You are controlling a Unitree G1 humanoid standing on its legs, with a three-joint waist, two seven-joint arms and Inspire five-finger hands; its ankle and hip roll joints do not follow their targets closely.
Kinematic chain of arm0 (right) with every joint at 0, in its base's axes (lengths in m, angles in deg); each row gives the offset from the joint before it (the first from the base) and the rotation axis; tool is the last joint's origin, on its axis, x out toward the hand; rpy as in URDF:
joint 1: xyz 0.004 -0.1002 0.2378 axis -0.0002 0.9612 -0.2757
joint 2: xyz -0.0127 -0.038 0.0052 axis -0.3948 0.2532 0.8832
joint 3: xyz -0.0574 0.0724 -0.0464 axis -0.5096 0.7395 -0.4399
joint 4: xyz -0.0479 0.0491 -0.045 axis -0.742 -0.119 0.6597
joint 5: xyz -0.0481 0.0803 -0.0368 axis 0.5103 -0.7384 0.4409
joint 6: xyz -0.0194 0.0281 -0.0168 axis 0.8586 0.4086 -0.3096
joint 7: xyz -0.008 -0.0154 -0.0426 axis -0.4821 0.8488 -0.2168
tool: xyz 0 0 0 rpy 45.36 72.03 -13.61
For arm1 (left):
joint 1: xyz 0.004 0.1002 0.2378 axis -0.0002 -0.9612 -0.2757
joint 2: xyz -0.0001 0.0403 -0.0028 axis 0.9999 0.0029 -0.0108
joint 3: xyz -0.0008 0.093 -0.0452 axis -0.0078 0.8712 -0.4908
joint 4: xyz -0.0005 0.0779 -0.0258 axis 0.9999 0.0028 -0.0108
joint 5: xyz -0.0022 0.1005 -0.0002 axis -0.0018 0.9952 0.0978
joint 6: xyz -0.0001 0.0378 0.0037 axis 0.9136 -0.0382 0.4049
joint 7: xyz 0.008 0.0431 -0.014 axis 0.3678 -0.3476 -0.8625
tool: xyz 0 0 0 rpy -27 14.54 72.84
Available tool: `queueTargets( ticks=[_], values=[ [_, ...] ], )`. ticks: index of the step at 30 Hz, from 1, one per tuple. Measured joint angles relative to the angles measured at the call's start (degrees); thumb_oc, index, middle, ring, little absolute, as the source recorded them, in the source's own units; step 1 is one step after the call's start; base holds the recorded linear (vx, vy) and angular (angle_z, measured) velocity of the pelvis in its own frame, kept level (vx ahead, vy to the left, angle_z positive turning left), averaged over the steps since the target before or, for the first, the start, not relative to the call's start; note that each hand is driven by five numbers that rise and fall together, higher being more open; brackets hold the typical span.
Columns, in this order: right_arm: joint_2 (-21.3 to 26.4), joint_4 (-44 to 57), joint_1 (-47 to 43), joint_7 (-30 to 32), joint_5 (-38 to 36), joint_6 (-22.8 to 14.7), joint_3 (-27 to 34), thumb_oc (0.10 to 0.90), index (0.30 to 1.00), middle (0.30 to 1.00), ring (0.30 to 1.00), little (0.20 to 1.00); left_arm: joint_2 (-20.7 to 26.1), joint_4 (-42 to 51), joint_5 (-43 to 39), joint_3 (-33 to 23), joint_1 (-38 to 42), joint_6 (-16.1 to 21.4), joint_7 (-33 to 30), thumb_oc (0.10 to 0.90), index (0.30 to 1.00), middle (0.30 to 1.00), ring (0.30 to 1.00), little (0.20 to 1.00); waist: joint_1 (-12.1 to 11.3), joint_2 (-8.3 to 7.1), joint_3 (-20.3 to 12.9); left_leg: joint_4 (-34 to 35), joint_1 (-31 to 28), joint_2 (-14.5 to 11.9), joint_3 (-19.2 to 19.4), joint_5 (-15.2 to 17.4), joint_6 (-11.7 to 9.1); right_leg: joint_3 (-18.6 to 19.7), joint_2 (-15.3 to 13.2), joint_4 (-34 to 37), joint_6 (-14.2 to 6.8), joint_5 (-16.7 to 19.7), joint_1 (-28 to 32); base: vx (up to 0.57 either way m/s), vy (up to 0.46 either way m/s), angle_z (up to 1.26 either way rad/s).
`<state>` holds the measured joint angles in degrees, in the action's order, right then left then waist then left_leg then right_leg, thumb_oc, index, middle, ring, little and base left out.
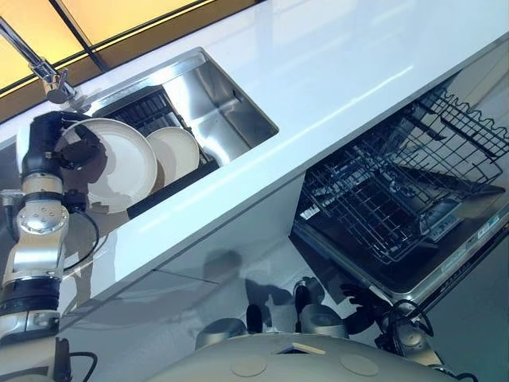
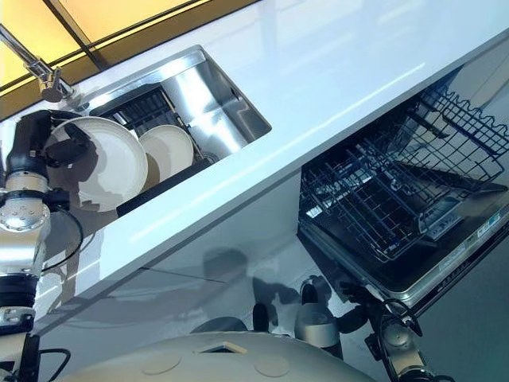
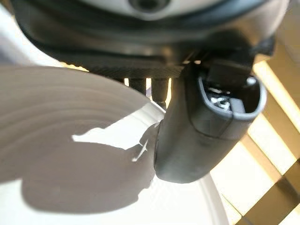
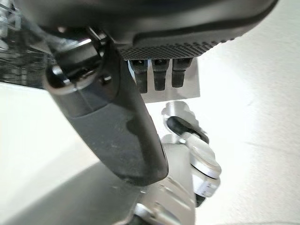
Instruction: Pick up plates and place into dishwasher.
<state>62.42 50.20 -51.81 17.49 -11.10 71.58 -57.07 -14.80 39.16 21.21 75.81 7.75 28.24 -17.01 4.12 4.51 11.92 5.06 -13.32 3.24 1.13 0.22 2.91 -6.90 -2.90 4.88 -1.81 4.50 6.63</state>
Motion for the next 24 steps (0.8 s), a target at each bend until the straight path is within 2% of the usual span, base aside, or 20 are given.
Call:
queueTargets(
  ticks=[2, 4, 6, 8, 9, 11, 14, 16, 18, 21, 24],
  values=[
    [0.11, 4.74, 2.04, -1.97, -2.48, 0.68, 1.14, 0.8, 0.9, 0.9, 0.9, 0.9, 0.33, 0.66, 0.16, -0.93, -0.77, 1.13, -0.54, 0.1, 0.3, 0.3, 0.3, 0.2, 0.06, 0.15, -0.74, 0.01, 0.01, -0.02, 0.07, -0.01, 0.02, 0.05, 0.02, -0.03, -0.09, -0.06, -0.05, -0.07, -0.072, -0.02],
    [0.2, 14.61, 4.68, -6.0, -7.79, 1.49, 2.36, 0.8, 0.9, 0.9, 0.9, 0.9, 0.33, 3.17, 1.26, -2.25, -2.63, 3.36, -2.49, 0.1, 0.3, 0.3, 0.3, 0.2, 0.46, 0.05, -1.36, 0.0, -0.02, -0.1, 0.24, -0.06, 0.07, 0.22, 0.13, -0.03, 0.1, 0.09, -0.07, -0.07, -0.087, -0.05],
    [0.11, 19.93, 4.85, -9.32, -12.38, 1.53, 2.69, 0.8, 0.9, 0.9, 0.9, 0.9, 0.33, 4.55, 1.42, -2.28, -2.92, 5.46, -3.3, 0.1, 0.3, 0.3, 0.3, 0.2, 0.75, -0.21, -1.7, 0.01, -0.04, -0.17, 0.25, -0.15, 0.01, 0.27, 0.23, -0.03, 0.18, 0.15, -0.08, -0.08, -0.106, -0.03],
    [-0.44, 26.23, 3.71, -14.27, -23.41, 3.65, 3.52, 0.8, 0.9, 0.9, 0.9, 0.9, 0.33, 6.2, 3.47, -2.23, -2.86, 8.96, -4.74, 0.1, 0.3, 0.3, 0.3, 0.2, 0.9, -0.5, -2.3, 0.0, -0.02, -0.27, 0.32, -0.22, -0.08, 0.42, 0.4, -0.02, 0.38, 0.29, -0.18, -0.09, -0.093, -0.04],
    [-0.49, 27.65, 3.28, -15.29, -26.24, 4.1, 3.54, 0.8, 0.9, 0.9, 0.9, 0.9, 0.33, 6.46, 3.82, -2.22, -2.81, 9.91, -5.08, 0.1, 0.3, 0.3, 0.3, 0.2, 0.95, -0.52, -2.47, 0.0, -0.02, -0.29, 0.32, -0.23, -0.09, 0.45, 0.44, -0.02, 0.42, 0.32, -0.21, -0.04, -0.049, -0.03],
    [-2.08, 33.7, 1.15, -17.3, -38.14, 9.1, 4.65, 0.8, 0.9, 0.9, 0.9, 0.9, 0.33, 7.1, 6.28, -1.55, -1.87, 12.94, -7.26, 0.1, 0.3, 0.3, 0.3, 0.2, 1.03, -0.53, -2.88, 0.01, -0.02, -0.39, 0.4, -0.24, -0.12, 0.51, 0.51, -0.02, 0.37, 0.28, -0.22, -0.04, -0.029, -0.02],
    [-3.48, 40.52, -3.29, -15.15, -46.23, 11.65, 5.95, 0.8, 0.9, 0.9, 0.9, 0.9, 0.33, 9.83, 10.53, -1.21, -1.13, 15.41, -10.48, 0.1, 0.3, 0.3, 0.3, 0.2, 1.4, -0.43, -3.32, 0.01, -0.07, -0.38, 0.77, -0.25, -0.14, 0.76, 0.54, -0.03, 0.43, 0.34, -0.24, -0.05, -0.008, -0.03],
    [-3.56, 44.24, -5.88, -9.79, -47.71, 11.2, 7.92, 0.8, 0.9, 0.9, 0.9, 0.9, 0.33, 11.91, 13.87, -1.04, -0.52, 17.17, -13.74, 0.1, 0.3, 0.3, 0.3, 0.2, 1.41, -0.45, -3.87, 0.01, -0.05, -0.35, 0.89, -0.24, -0.13, 0.93, 0.55, -0.03, 0.63, 0.47, -0.27, -0.02, -0.001, -0.01],
    [-3.24, 45.16, -7.45, -2.78, -46.21, 7.02, 11.32, 0.8, 0.9, 0.9, 0.9, 0.9, 0.33, 15.04, 16.2, -1.06, -0.35, 18.19, -17.28, 0.1, 0.3, 0.3, 0.3, 0.2, 1.38, -0.51, -4.26, 0.02, -0.04, -0.3, 1.06, -0.22, -0.12, 1.41, 0.62, -0.04, 0.64, 0.48, -0.25, 0.0, 0.0, 0.0],
    [-2.95, 45.34, -7.94, 7.28, -41.18, -3.09, 18.28, 0.8, 0.9, 0.9, 0.9, 0.9, 0.25, 19.22, 20.65, -1.07, -0.45, 20.52, -22.67, 0.1, 0.3, 0.3, 0.3, 0.2, 1.13, -0.18, -4.49, 0.01, -0.12, -0.32, 1.26, -0.16, -0.18, 1.8, 0.76, -0.02, 0.65, 0.48, -0.25, 0.0, 0.003, -0.04],
    [-2.88, 47.8, -8.83, 9.73, -41.39, -10.4, 20.75, 0.8, 0.9, 0.9, 0.9, 0.9, -0.62, 21.51, 25.04, -1.01, -0.45, 22.51, -27.08, 0.1, 0.3, 0.3, 0.3, 0.2, 1.68, 0.41, -4.87, 0.02, -0.41, -0.51, 1.68, -0.06, -0.32, 2.66, 1.07, -0.02, 0.7, 0.52, -0.27, -0.03, 0.003, -0.13]
  ],
)
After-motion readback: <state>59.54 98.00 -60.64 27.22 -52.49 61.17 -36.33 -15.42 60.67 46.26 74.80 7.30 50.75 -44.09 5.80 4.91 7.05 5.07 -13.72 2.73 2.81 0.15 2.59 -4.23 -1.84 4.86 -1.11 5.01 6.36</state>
